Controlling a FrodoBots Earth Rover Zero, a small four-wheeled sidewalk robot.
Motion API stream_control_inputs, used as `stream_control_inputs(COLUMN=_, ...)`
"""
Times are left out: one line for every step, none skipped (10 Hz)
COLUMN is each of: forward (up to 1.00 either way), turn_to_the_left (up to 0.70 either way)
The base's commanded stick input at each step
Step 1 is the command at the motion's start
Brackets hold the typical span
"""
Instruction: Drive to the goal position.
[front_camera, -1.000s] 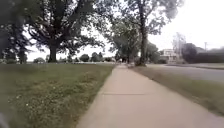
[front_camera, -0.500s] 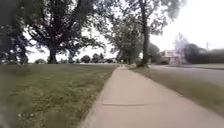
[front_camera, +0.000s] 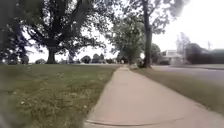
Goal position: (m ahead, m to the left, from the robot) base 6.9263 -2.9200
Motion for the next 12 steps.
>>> stream_control_inputs(forward=1.0, turn_to_the_left=0.0)
stream_control_inputs(forward=1.0, turn_to_the_left=0.0)
stream_control_inputs(forward=1.0, turn_to_the_left=0.0)
stream_control_inputs(forward=1.0, turn_to_the_left=0.0)
stream_control_inputs(forward=1.0, turn_to_the_left=0.0)
stream_control_inputs(forward=1.0, turn_to_the_left=0.0)
stream_control_inputs(forward=1.0, turn_to_the_left=0.0)
stream_control_inputs(forward=1.0, turn_to_the_left=0.0)
stream_control_inputs(forward=1.0, turn_to_the_left=0.0)
stream_control_inputs(forward=1.0, turn_to_the_left=0.0)
stream_control_inputs(forward=1.0, turn_to_the_left=0.0)
stream_control_inputs(forward=1.0, turn_to_the_left=0.0)
